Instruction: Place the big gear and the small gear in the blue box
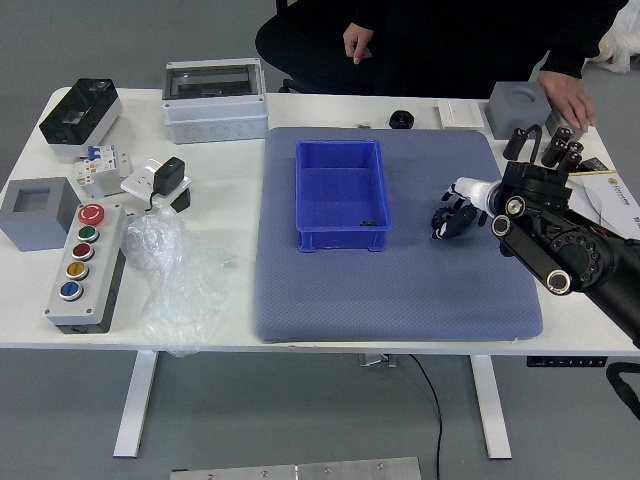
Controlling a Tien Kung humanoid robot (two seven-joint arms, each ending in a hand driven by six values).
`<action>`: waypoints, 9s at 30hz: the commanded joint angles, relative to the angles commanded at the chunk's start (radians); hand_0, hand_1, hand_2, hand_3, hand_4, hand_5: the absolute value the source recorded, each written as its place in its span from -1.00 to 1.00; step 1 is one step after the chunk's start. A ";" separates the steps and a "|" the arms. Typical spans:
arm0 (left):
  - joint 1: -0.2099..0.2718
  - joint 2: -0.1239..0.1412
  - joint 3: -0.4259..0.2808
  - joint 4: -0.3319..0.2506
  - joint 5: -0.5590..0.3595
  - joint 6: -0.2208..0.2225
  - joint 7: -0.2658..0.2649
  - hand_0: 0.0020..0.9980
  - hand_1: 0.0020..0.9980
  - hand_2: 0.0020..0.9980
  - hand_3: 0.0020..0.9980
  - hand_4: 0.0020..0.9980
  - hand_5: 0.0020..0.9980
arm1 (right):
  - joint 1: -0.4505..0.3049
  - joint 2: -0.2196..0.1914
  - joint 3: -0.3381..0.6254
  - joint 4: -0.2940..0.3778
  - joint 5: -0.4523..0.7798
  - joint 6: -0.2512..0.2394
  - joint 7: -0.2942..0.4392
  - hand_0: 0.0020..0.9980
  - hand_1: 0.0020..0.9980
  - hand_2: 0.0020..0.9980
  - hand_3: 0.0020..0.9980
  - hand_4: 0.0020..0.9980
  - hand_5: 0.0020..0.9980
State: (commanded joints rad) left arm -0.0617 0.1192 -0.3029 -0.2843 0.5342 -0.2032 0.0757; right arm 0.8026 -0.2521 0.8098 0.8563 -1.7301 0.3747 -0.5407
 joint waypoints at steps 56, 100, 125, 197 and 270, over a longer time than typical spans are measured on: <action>0.007 0.014 -0.009 0.000 0.007 0.000 0.000 0.75 0.70 0.69 0.62 0.23 -0.27 | 0.006 -0.077 0.052 0.159 -0.167 -0.025 -0.049 -0.54 -0.39 -0.21 0.23 0.05 -0.74; 0.009 0.018 0.009 0.001 0.000 0.000 0.001 0.74 0.70 0.69 0.62 0.23 -0.27 | 0.119 0.085 -0.023 0.260 -0.155 0.000 -0.068 -0.54 -0.40 -0.22 0.23 0.00 -0.71; 0.003 0.013 0.031 0.001 -0.008 0.000 0.001 0.74 0.70 0.69 0.62 0.23 -0.27 | 0.131 0.160 -0.069 0.190 -0.090 -0.042 -0.042 -0.47 -0.23 0.00 0.30 0.33 -0.46; 0.010 0.029 -0.034 -0.001 0.024 -0.001 0.001 0.74 0.70 0.69 0.61 0.23 -0.26 | 0.020 -0.166 0.123 0.421 -0.163 0.027 -0.089 0.33 0.33 0.50 0.51 0.33 0.00; 0.005 0.039 -0.065 0.000 0.038 -0.002 0.001 0.74 0.70 0.68 0.61 0.23 -0.26 | -0.194 -0.339 0.378 0.543 -0.199 -0.229 0.015 0.87 0.76 0.82 0.72 0.00 1.00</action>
State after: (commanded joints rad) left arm -0.0564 0.1583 -0.3679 -0.2845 0.5720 -0.2052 0.0763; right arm 0.6083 -0.5912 1.1874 1.3996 -1.9287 0.1460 -0.5254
